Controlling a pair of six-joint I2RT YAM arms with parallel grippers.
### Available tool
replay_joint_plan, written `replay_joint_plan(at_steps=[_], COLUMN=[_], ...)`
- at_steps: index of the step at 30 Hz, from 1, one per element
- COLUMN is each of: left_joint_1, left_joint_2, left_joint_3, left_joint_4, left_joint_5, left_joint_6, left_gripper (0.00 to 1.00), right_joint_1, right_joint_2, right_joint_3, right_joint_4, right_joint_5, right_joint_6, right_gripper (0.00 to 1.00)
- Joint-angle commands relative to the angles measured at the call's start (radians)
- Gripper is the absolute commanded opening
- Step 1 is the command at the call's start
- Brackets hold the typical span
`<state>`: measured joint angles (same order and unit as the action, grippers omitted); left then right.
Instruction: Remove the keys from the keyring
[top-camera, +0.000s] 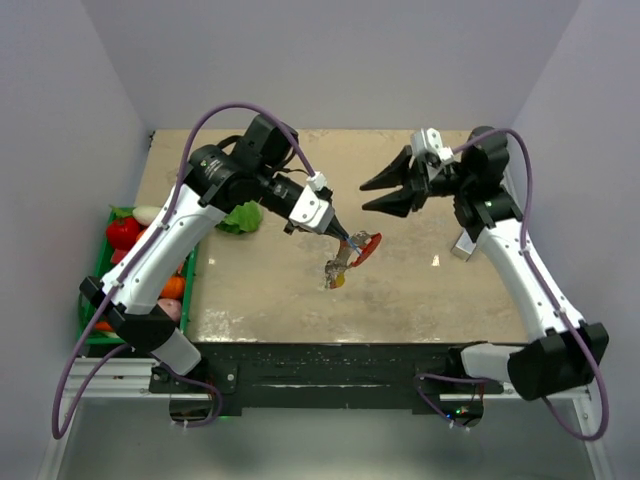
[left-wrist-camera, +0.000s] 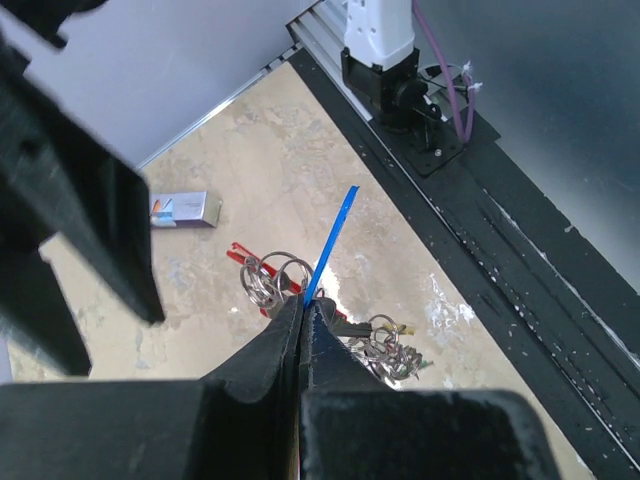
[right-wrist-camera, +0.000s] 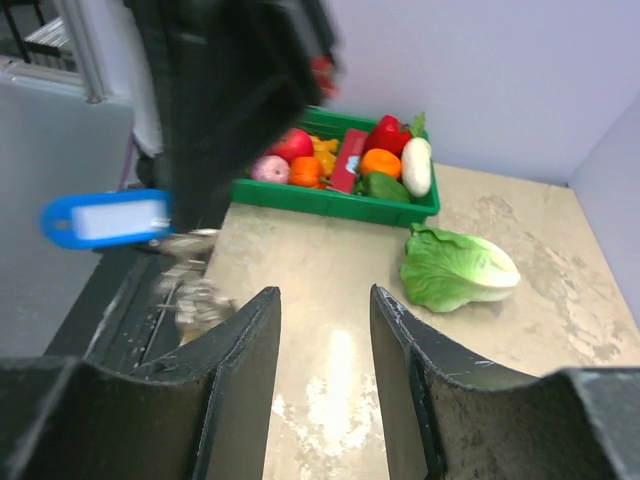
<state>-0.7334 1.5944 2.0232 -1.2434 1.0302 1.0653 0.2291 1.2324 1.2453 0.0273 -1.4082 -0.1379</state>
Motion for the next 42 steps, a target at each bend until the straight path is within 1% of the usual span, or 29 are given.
replay_joint_plan(at_steps=[1,3,4,5,6,7,9,10,13,19,24,26,30,35,37,42], left_joint_1=[0.005,0.005,0.005,0.005,0.005,0.005,0.005,0.005,0.005,0.005,0.005,0.005,0.005,0.005,0.005,0.005], left_joint_2=[-0.028,-0.027,-0.027,-0.025,-0.025,-0.027,-0.03,-0.031,-0.036,-0.048,-0.053,-0.051,-0.047,-0.036,-0.03,-0.017], left_joint_3=[0.025,0.022,0.023,0.025,0.023,0.023,0.022,0.02,0.016,0.014,0.008,0.003,-0.003,-0.008,-0.008,0.005], left_joint_4=[-0.018,-0.019,-0.018,-0.019,-0.018,-0.016,-0.005,-0.002,-0.001,-0.001,-0.007,-0.008,-0.01,-0.01,-0.01,-0.01], left_joint_5=[0.091,0.097,0.097,0.097,0.096,0.091,0.074,0.067,0.045,0.013,-0.024,-0.038,-0.059,-0.071,-0.067,-0.042], left_joint_6=[0.053,0.053,0.055,0.055,0.055,0.055,0.044,0.045,0.044,0.048,0.065,0.074,0.088,0.101,0.104,0.102], left_gripper=[0.0,0.0,0.0,0.0,0.0,0.0,0.0,0.0,0.0,0.0,0.0,0.0,0.0,0.0,0.0,0.0], right_joint_1=[0.03,0.064,0.076,0.084,0.098,0.099,0.099,0.099,0.099,0.098,0.099,0.102,0.108,0.121,0.125,0.145], right_joint_2=[0.143,0.177,0.188,0.194,0.193,0.187,0.17,0.165,0.136,0.087,0.064,0.049,0.018,0.027,0.036,0.075], right_joint_3=[0.046,0.057,0.059,0.06,0.059,0.059,0.059,0.062,0.062,0.04,0.043,0.045,0.031,0.048,0.063,0.075], right_joint_4=[0.118,0.112,0.083,0.065,0.04,-0.019,-0.082,-0.157,-0.288,-0.303,-0.354,-0.4,-0.415,-0.457,-0.516,-0.55], right_joint_5=[0.031,0.002,-0.015,-0.059,-0.077,-0.095,-0.158,-0.178,-0.189,-0.19,-0.189,-0.19,-0.19,-0.187,-0.189,-0.186], right_joint_6=[0.089,0.09,0.083,0.072,0.032,0.008,-0.055,-0.084,-0.182,-0.183,-0.201,-0.218,-0.229,-0.25,-0.304,-0.364], right_gripper=[0.44,0.43,0.43,0.42,0.42,0.43,0.43,0.42,0.42,0.41,0.41,0.41,0.43,0.45,0.46,0.47])
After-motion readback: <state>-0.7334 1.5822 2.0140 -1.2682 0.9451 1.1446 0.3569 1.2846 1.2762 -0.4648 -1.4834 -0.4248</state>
